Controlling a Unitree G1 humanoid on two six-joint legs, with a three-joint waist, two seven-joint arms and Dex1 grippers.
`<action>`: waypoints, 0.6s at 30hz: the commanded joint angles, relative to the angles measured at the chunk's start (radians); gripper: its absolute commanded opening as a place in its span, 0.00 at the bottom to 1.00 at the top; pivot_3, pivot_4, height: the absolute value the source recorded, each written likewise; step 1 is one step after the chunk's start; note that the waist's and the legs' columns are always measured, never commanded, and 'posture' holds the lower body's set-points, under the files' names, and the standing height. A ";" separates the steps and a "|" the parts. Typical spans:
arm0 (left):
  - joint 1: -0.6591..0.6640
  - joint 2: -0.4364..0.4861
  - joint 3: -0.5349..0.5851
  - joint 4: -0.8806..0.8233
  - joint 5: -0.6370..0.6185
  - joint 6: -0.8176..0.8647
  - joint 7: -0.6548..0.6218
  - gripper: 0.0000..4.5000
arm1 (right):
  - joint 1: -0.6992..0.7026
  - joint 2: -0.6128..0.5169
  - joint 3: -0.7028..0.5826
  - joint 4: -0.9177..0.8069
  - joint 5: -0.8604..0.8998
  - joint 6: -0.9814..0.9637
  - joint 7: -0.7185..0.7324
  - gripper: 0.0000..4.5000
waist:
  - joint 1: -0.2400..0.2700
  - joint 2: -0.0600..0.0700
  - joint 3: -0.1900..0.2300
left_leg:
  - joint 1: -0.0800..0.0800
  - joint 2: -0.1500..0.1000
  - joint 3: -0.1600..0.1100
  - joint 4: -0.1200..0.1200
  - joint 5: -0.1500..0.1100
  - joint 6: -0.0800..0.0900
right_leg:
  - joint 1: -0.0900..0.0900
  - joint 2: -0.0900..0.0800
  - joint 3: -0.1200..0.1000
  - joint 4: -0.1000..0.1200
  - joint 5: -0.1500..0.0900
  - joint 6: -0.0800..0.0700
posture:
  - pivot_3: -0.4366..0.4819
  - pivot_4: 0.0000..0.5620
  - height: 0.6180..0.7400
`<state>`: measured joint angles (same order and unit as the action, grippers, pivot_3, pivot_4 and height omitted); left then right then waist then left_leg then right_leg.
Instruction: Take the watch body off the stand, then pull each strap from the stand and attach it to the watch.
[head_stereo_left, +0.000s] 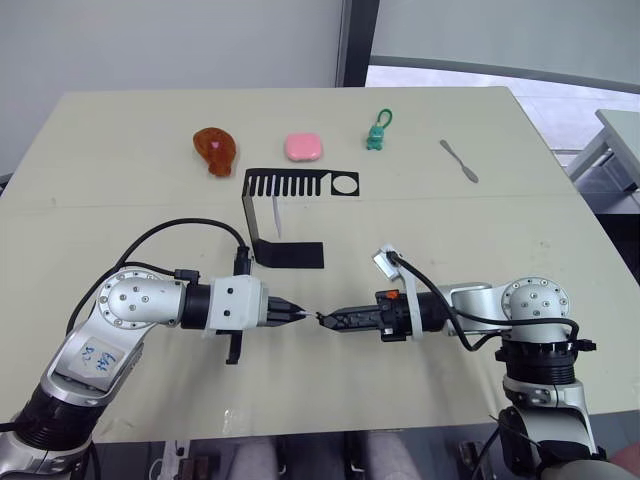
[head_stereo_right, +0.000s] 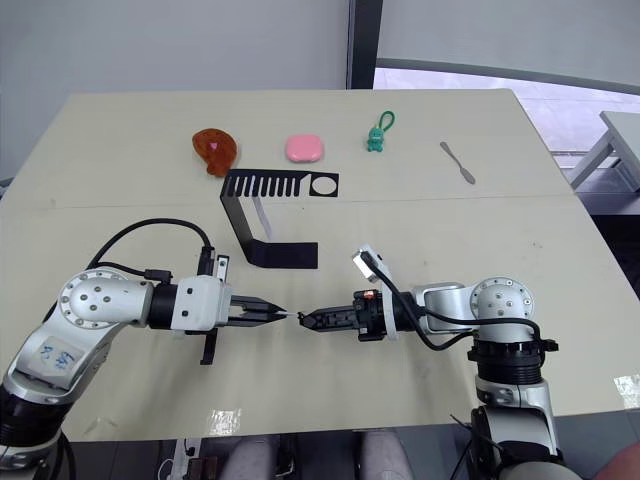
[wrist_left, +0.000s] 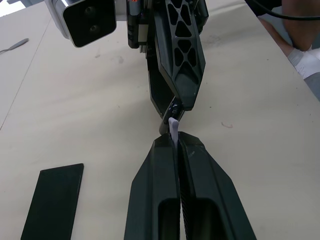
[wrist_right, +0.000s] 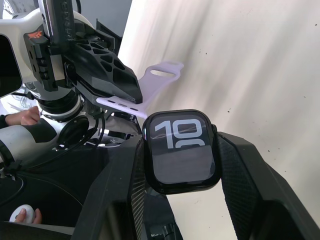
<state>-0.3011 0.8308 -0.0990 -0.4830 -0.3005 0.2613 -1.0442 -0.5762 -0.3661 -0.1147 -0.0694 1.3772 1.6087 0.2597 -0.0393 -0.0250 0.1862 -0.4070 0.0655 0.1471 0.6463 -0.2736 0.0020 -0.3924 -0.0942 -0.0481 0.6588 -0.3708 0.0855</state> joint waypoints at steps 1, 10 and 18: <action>-0.007 -0.003 -0.002 -0.002 0.004 -0.010 -0.005 0.00 | -0.002 0.007 -0.003 -0.031 0.018 -0.006 -0.007 0.35 | 0.002 0.000 0.000 | 0.000 0.000 0.000 0.000 0.000 0.000 | 0.000 0.000 0.000 0.000 0.000 0.000 | 0.48 0.27 1.00; 0.000 -0.013 -0.012 -0.003 0.011 -0.018 -0.002 0.00 | -0.006 0.013 -0.003 -0.031 0.023 -0.006 -0.016 0.35 | 0.008 0.000 0.000 | 0.000 0.000 0.000 0.000 0.000 0.000 | 0.000 0.000 0.000 0.000 0.000 0.000 | 0.48 0.27 1.00; 0.007 -0.021 -0.023 -0.012 0.017 -0.020 0.006 0.00 | -0.007 0.018 -0.002 -0.029 0.018 -0.008 -0.019 0.35 | 0.009 0.000 0.000 | 0.000 0.000 0.000 0.001 0.000 0.000 | 0.000 0.000 0.000 0.000 0.000 0.000 | 0.48 0.27 1.00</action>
<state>-0.2982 0.8148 -0.1200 -0.4627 -0.2840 0.2589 -1.0401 -0.5762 -0.3568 -0.1147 -0.0694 1.3773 1.6086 0.2467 -0.0306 -0.0251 0.1862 -0.4070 0.0655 0.1471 0.6468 -0.2737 0.0021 -0.3924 -0.0942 -0.0481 0.6592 -0.3708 0.0855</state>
